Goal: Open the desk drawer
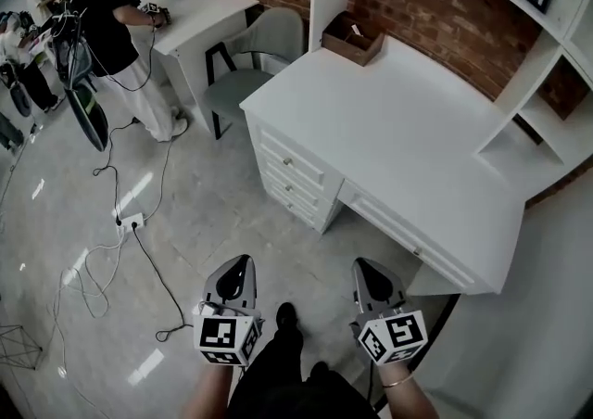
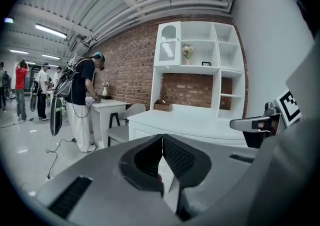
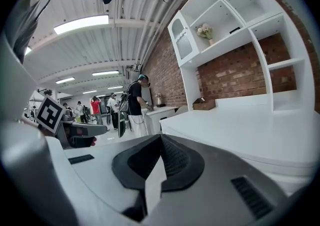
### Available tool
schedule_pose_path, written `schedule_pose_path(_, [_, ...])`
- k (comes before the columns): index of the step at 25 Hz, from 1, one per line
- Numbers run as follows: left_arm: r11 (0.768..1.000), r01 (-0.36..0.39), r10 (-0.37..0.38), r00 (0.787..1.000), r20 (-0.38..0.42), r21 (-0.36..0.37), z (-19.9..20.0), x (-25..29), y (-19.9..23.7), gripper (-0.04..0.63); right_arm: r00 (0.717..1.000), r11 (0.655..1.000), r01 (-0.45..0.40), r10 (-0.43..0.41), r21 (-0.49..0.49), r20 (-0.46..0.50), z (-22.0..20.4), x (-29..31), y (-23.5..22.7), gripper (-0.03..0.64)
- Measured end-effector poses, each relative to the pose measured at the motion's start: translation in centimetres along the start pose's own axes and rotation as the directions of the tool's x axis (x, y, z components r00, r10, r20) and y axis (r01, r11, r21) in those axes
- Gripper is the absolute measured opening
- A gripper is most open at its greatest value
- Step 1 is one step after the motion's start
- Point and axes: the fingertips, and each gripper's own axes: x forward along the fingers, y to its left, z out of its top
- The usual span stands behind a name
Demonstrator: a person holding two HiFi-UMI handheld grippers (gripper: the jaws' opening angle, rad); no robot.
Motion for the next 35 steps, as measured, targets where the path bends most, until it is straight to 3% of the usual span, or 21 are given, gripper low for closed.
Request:
schedule_pose_path(10, [1.0, 0.021, -0.022, 1.0, -0.02, -0.009, 0.7, 7.5, 6.0, 0.011, 1.0, 0.999, 0.027, -0.027, -0.024, 0.001, 1.6, 7.7, -0.8, 0.005])
schedule_pose_path(19, [0.999, 0.014, -0.017, 0.997, -0.075, -0.037, -2.1, 12.2, 8.0, 0.011, 1.0, 1.0, -0.002, 0.002, -0.018, -0.02, 0.2, 12.8, -1.9, 0.005])
schedule_pose_path(27, [0.999, 0.018, -0.021, 0.996, -0.092, -0.027, -6.9, 17.1, 8.9, 0.054, 0.997, 0.998, -0.064, 0.063, -0.018, -0.037, -4.8, 17.6, -3.6, 0.005])
schedule_pose_path(35, [0.999, 0.025, -0.028, 0.995, -0.098, -0.03, -16.0, 23.1, 9.9, 0.084, 0.995, 0.995, -0.101, 0.101, -0.012, -0.026, -12.8, 21.7, -6.0, 0.005])
